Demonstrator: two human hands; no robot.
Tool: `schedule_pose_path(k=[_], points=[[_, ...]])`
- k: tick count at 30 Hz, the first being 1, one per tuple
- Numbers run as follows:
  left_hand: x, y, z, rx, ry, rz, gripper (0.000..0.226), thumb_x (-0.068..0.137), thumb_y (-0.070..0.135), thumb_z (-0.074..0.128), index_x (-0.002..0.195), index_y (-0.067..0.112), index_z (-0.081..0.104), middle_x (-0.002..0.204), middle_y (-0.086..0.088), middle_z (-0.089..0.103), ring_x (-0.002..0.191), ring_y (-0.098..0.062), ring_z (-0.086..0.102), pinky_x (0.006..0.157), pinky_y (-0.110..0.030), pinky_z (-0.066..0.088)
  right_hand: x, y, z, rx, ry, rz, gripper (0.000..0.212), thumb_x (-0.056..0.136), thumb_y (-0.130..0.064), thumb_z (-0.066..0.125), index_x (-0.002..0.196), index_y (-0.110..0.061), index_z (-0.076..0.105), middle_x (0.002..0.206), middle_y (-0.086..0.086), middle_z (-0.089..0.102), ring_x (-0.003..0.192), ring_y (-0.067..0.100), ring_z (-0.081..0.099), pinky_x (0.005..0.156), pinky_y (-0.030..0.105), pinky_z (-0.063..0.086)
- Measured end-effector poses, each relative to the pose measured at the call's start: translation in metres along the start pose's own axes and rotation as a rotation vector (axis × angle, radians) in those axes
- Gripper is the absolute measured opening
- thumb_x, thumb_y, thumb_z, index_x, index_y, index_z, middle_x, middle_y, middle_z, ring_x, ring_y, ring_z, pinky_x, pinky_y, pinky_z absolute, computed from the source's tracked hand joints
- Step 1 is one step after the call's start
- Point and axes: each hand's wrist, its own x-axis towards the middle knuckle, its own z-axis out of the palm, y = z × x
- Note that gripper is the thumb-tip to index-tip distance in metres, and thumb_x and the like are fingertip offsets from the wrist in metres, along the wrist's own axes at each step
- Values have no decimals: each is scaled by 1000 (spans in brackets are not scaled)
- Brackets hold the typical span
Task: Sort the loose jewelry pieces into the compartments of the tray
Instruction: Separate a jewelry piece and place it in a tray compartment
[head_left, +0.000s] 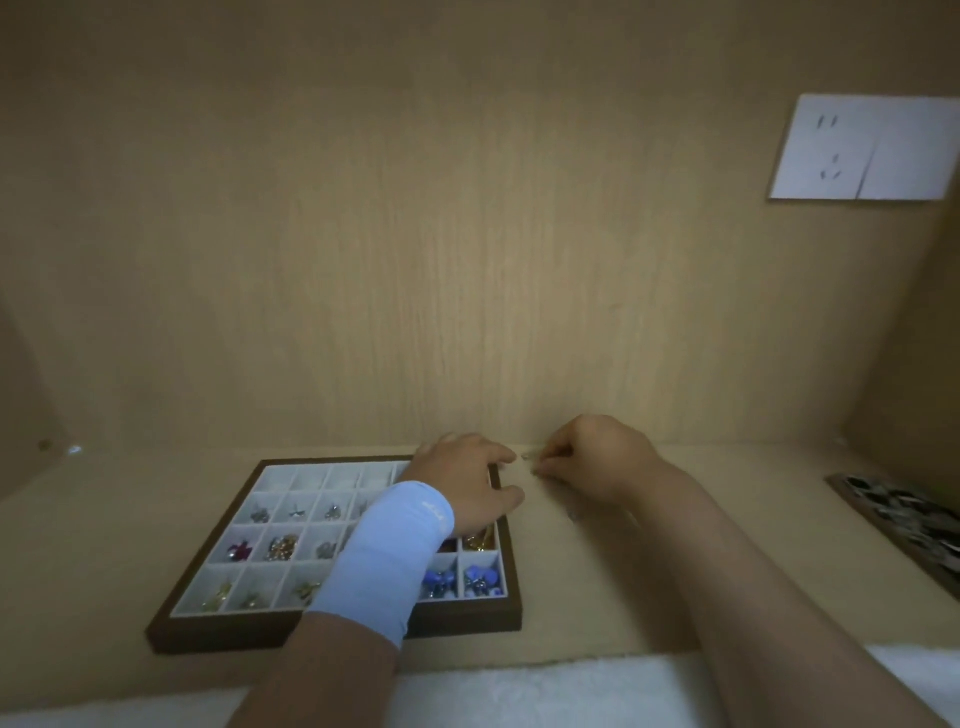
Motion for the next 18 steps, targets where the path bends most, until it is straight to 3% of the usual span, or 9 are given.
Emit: schedule_pose_path(k=[3, 8, 11, 14, 16, 18], points=[[1, -2, 0, -25, 26, 4, 51, 86, 54, 55, 134, 38, 52, 139, 9, 52, 129, -18, 43, 108, -39, 37, 0, -5, 3, -68, 13, -25, 18, 88, -43, 69, 97, -31, 78, 99, -10, 73, 92, 13, 65, 75, 25, 46], [0, -7, -5, -125, 109, 9, 38, 90, 43, 58, 128, 36, 58, 132, 11, 57, 125, -13, 46, 107, -38, 39, -1, -8, 2, -48, -3, -6, 13, 87, -37, 71, 96, -31, 78, 103, -9, 74, 100, 14, 66, 86, 29, 53], [0, -5, -6, -141, 149, 22, 32, 91, 37, 59, 123, 35, 62, 125, 13, 61, 118, -10, 50, 103, -34, 43, -1, -8, 3, -35, -7, 2, 10, 87, -39, 68, 87, -31, 75, 96, -10, 71, 96, 14, 65, 80, 27, 50], [0, -3, -6, -249, 172, 27, 29, 90, 33, 64, 118, 36, 65, 113, 19, 63, 105, -1, 55, 89, -18, 42, -2, -10, 2, 16, 24, -15, 18, 89, -40, 65, 74, -30, 66, 81, -13, 64, 86, 14, 64, 73, 27, 46], [-1, -2, -8, -382, 175, 14, 24, 87, 30, 67, 111, 36, 68, 99, 23, 66, 92, 7, 58, 77, -10, 40, -1, -13, -2, 156, 56, -60, 20, 88, -39, 67, 74, -25, 69, 77, -11, 67, 79, 11, 64, 71, 28, 50], [-1, -2, -11, -467, 181, -13, 19, 84, 28, 72, 101, 35, 70, 90, 19, 69, 85, 7, 61, 75, -13, 44, -1, -18, -5, 315, 51, -130, 14, 87, -33, 71, 78, -24, 73, 73, -12, 69, 71, 1, 62, 68, 26, 49]])
